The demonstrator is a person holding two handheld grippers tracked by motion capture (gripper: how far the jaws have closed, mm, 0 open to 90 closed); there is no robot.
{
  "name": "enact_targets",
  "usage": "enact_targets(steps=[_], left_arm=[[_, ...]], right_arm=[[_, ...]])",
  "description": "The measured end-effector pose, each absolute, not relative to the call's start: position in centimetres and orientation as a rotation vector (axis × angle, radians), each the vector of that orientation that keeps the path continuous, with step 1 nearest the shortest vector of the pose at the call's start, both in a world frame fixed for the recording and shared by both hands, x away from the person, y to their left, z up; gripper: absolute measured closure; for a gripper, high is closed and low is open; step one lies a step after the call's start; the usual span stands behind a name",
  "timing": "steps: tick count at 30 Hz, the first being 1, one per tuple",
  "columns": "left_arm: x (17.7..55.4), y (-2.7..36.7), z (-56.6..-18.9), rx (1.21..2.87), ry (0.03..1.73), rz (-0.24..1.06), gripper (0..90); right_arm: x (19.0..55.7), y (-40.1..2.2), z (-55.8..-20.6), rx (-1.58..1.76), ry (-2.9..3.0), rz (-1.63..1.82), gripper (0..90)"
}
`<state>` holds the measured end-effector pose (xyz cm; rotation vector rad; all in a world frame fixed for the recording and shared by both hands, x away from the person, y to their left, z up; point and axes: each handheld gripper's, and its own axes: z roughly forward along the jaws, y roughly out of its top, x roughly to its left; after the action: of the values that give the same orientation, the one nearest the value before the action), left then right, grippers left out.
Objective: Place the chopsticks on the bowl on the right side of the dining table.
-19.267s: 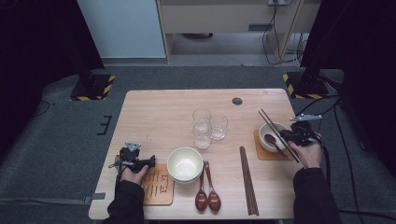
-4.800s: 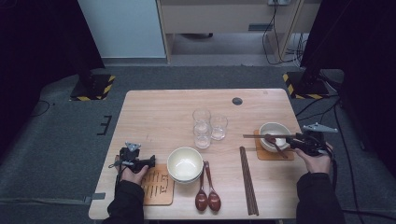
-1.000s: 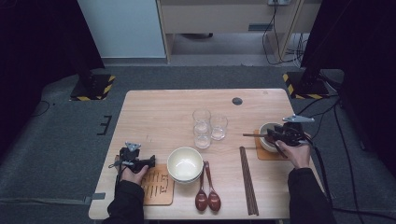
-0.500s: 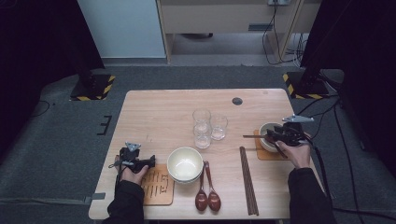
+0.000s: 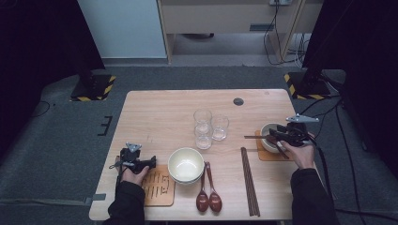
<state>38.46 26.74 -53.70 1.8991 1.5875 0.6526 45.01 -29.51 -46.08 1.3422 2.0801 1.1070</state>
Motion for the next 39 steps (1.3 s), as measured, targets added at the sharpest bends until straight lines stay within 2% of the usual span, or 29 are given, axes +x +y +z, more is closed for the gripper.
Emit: enact_targets(steps=[22,39], left_arm=[[38.5,26.7,-53.7,1.899,1.587,0.653,0.0],[38.5,26.7,-53.7,1.899,1.587,0.653,0.0]], right_arm=[[43.8,-29.2,-41.5,1.244,2.03,1.261,42.0],[44.3,-26.4,-38.8,1.185,2.074,1.26,34.6]])
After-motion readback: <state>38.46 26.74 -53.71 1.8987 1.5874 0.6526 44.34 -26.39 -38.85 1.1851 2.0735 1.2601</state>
